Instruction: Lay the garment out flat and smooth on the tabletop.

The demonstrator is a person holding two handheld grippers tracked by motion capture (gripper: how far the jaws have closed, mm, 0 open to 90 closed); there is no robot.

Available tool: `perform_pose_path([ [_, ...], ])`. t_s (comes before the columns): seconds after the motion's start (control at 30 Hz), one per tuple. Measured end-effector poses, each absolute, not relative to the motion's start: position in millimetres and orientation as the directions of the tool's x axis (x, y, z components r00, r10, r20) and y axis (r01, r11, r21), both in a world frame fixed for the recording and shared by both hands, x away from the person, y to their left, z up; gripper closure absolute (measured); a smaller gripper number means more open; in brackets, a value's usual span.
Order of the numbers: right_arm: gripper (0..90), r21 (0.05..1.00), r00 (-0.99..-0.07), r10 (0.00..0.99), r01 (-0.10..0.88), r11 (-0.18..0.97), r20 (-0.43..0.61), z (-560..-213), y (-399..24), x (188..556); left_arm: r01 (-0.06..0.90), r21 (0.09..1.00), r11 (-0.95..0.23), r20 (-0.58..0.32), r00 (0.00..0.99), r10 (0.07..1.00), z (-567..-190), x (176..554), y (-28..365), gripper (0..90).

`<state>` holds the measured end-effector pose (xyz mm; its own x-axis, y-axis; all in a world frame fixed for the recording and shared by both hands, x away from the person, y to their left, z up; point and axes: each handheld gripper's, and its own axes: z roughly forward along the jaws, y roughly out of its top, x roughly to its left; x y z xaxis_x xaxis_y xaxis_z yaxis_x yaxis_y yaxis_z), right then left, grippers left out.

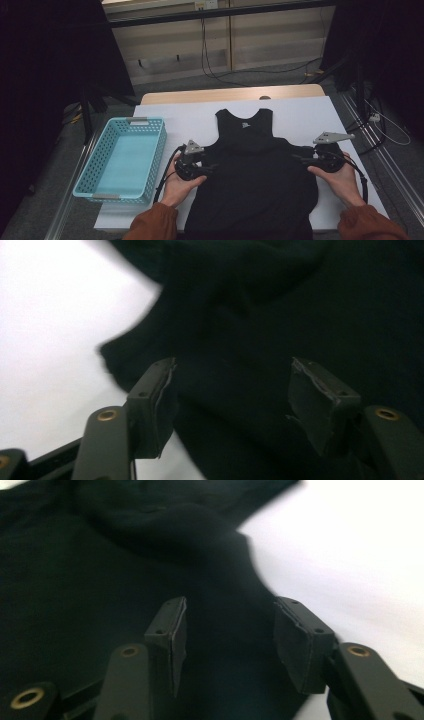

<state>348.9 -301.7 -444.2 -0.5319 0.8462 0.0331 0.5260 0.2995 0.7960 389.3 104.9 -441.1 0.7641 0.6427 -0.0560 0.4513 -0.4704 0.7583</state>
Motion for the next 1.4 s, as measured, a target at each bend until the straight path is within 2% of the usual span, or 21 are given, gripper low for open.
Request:
perform_pose_path([
  [0.1,47.2,0.786,-0.565,0.824,0.523,0.329,0.031,-445,-294,345,0.444,0.751,-0.489,-0.066,0.787,0.613,-443,385,100,36.4],
  [0.23,48.6,0.760,-0.638,0.770,0.516,0.394,0.034,-448,-271,338,0.419,0.743,-0.522,-0.066,0.822,0.566,-444,376,92,42.7],
  [0.33,48.7,0.748,-0.664,0.747,0.513,0.421,0.035,-450,-262,336,0.412,0.727,-0.549,-0.063,0.837,0.544,-450,371,88,37.2],
  [0.5,46.7,0.714,-0.715,0.699,0.502,0.487,0.026,-457,-243,334,0.379,0.703,-0.602,-0.020,0.857,0.515,-461,370,81,38.6],
  [0.57,45.9,0.700,-0.727,0.687,0.501,0.509,0.020,-460,-238,334,0.370,0.703,-0.608,-0.005,0.857,0.515,-461,369,81,41.7],
  [0.63,44.7,0.694,-0.730,0.683,0.490,0.528,-0.004,-463,-233,333,0.371,0.708,-0.601,-0.003,0.852,0.523,-462,368,81,51.2],
  [0.67,44.7,0.694,-0.730,0.683,0.490,0.528,-0.004,-463,-233,333,0.366,0.713,-0.598,-0.004,0.855,0.519,-462,368,82,51.2],
  [0.7,47.2,0.686,-0.724,0.690,0.496,0.532,-0.011,-462,-230,333,0.361,0.708,-0.607,0.005,0.857,0.516,-461,366,82,64.0],
  [0.73,47.2,0.686,-0.724,0.690,0.496,0.532,-0.011,-462,-230,333,0.373,0.703,-0.605,-0.008,0.855,0.518,-460,365,82,64.0],
  [0.77,52.1,0.684,-0.722,0.692,0.500,0.531,-0.008,-462,-229,332,0.374,0.700,-0.609,-0.002,0.853,0.521,-460,361,82,76.3],
  [0.8,55.4,0.684,-0.725,0.689,0.499,0.533,-0.008,-462,-229,332,0.377,0.694,-0.614,0.001,0.852,0.524,-460,359,82,84.9],
  [0.83,59.1,0.682,-0.727,0.687,0.500,0.533,-0.004,-461,-228,331,0.377,0.694,-0.614,0.001,0.852,0.524,-460,359,82,88.1],
  [0.87,59.1,0.682,-0.727,0.687,0.500,0.533,-0.004,-461,-228,331,0.376,0.690,-0.618,0.001,0.854,0.521,-459,358,82,88.1],
  [0.97,69.9,0.681,-0.737,0.676,0.496,0.538,0.003,-461,-227,331,0.407,0.684,-0.606,-0.039,0.850,0.526,-458,361,85,89.6],
  [1.03,80.5,0.682,-0.743,0.669,0.495,0.538,0.011,-460,-225,331,0.417,0.682,-0.601,-0.059,0.850,0.523,-457,361,88,89.6],
  [1.07,80.5,0.682,-0.743,0.669,0.495,0.538,0.011,-460,-225,331,0.421,0.678,-0.602,-0.065,0.850,0.523,-457,360,90,89.6],
  [1.1,86.9,0.679,-0.741,0.671,0.497,0.540,0.010,-460,-223,330,0.426,0.677,-0.600,-0.074,0.851,0.520,-457,357,94,89.7],
  [1.4,89.9,0.678,-0.748,0.664,0.490,0.548,0.003,-459,-219,321,0.451,0.668,-0.593,-0.104,0.845,0.525,-455,348,105,89.6],
])
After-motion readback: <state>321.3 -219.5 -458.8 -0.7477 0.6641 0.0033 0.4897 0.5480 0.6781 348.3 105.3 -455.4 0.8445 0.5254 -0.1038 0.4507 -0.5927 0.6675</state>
